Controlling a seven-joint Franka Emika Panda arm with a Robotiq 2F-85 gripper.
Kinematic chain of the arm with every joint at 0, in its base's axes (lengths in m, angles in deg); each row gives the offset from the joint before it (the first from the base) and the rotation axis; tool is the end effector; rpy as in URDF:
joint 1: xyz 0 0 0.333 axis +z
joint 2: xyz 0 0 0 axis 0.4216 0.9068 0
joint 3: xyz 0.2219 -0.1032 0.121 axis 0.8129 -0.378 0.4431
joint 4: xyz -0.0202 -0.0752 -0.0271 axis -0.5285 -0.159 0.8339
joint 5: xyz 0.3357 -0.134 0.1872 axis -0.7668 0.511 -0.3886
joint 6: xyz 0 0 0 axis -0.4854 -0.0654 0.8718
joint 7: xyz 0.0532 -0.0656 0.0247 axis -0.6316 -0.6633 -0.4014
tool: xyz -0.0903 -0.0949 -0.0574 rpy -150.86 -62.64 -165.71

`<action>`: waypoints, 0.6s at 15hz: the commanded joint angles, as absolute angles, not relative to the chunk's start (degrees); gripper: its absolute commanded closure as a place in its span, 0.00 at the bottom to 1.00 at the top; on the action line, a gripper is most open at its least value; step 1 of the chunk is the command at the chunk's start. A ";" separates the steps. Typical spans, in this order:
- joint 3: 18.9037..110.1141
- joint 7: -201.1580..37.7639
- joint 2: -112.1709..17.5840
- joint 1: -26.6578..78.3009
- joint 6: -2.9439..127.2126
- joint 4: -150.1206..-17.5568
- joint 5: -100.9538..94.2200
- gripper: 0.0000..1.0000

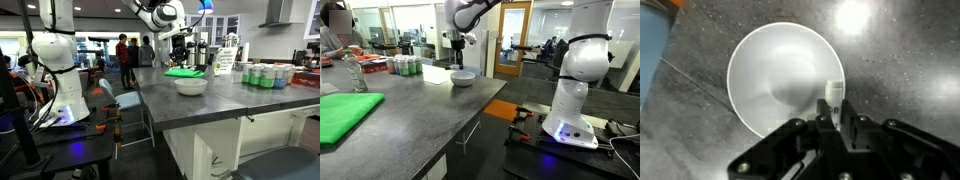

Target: Pick up the marker and put it in the bowl

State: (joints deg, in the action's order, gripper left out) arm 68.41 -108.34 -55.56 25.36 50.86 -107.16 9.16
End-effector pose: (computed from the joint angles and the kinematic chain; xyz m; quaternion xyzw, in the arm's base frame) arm 0.5849 -0.0152 0.2955 0.9575 0.2656 -0.0265 0.1089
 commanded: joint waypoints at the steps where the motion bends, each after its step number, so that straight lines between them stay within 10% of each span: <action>1: 67.78 -104.68 -53.68 24.49 49.50 -105.47 10.01 0.95; 9: 66.09 -99.06 -48.62 22.76 52.63 -105.24 10.39 0.95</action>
State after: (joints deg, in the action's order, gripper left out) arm 66.47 -102.45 -50.28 22.66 51.53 -106.56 9.16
